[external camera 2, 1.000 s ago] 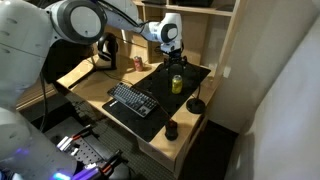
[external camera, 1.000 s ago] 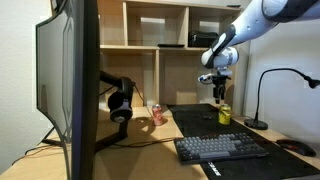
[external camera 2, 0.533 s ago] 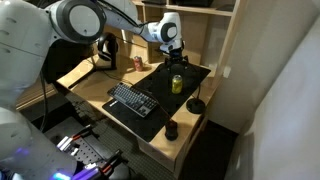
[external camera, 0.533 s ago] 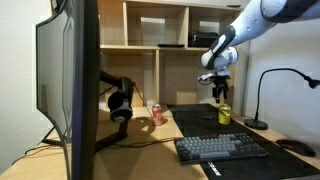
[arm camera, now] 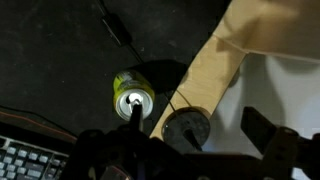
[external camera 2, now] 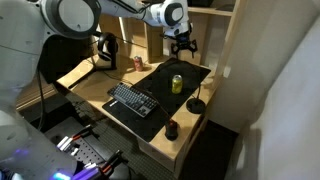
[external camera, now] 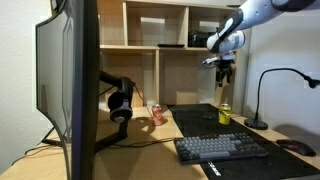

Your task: Pick the two bottles and move them to the left on the desk, then turn on the desk lamp

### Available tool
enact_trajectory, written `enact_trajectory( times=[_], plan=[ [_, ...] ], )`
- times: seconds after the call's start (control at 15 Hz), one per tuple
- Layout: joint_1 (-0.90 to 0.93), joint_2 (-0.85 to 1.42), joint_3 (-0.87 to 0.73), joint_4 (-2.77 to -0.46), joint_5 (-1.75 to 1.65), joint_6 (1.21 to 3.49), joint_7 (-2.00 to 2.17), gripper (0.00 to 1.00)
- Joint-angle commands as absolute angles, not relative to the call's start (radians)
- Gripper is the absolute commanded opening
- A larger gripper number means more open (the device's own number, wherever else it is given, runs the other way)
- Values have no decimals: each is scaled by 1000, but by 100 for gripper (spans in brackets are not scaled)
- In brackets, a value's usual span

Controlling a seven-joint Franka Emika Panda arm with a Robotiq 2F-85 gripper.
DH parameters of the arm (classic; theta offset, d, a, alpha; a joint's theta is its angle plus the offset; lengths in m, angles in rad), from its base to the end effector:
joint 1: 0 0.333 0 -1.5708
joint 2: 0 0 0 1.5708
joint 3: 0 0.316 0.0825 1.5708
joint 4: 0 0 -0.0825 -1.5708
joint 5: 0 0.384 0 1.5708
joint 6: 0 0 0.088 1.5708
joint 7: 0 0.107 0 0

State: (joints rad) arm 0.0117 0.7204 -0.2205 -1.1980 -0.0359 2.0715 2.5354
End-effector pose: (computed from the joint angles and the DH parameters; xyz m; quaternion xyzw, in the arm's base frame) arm 0.7540 -0.1130 0.3796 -0.2348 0.9645 -0.1125 0.0431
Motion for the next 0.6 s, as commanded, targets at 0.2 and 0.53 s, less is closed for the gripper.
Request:
enact_trajectory(
  times=[0.2,0.53],
  plan=[
    [-112,562,-154,-1285,51,1792,2247,100],
    [-146,522,-144,-1349,119,1620,2060,100]
  ],
)
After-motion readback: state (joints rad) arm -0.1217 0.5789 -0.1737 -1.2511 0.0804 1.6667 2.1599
